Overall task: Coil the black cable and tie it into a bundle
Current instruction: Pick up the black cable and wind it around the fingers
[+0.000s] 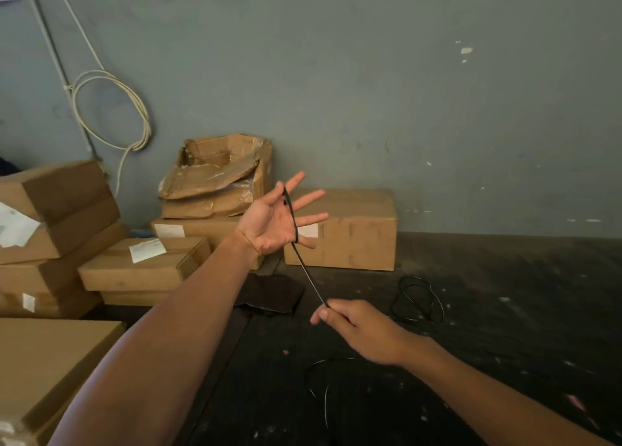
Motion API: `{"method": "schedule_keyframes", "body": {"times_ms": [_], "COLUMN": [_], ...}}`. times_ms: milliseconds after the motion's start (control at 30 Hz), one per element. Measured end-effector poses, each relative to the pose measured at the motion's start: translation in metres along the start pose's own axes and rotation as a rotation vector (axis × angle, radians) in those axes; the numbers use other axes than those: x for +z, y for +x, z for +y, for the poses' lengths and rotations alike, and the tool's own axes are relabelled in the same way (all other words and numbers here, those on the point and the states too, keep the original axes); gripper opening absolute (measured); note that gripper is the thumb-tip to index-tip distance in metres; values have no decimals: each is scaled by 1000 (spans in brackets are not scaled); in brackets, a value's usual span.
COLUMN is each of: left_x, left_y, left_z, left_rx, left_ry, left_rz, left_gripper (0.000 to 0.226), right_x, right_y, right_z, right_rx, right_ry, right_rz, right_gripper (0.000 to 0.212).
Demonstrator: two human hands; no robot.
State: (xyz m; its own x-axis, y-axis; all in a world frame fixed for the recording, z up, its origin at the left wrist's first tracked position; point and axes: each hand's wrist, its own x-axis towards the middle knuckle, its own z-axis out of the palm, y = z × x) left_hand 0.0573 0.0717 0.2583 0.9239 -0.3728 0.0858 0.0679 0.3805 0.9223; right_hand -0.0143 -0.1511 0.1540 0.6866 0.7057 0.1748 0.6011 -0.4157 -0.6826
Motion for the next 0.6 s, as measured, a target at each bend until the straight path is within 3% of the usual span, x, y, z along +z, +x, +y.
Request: {"method": "schedule_keyframes", "body": {"times_ms": [200, 333, 467, 600], "left_x": [-18, -15, -8, 5], "left_y": [-15, -25, -35, -47], "left_z": [-29, -54, -69, -73], "left_rx": [-84, -291, -490, -572], "left_ry": [35, 213, 307, 369], "left_rz": [49, -122, -343, -488], "left_gripper": [49, 46, 44, 54], "right_x": [-48, -80, -111, -139], "right_y": [6, 16, 29, 38], "right_z": [-29, -45, -55, -58], "right_rx": [-32, 27, 6, -25], "right_ry": [24, 39, -202, -353], "right_rz": [129, 152, 133, 144], "right_gripper": [25, 24, 13, 7]}}
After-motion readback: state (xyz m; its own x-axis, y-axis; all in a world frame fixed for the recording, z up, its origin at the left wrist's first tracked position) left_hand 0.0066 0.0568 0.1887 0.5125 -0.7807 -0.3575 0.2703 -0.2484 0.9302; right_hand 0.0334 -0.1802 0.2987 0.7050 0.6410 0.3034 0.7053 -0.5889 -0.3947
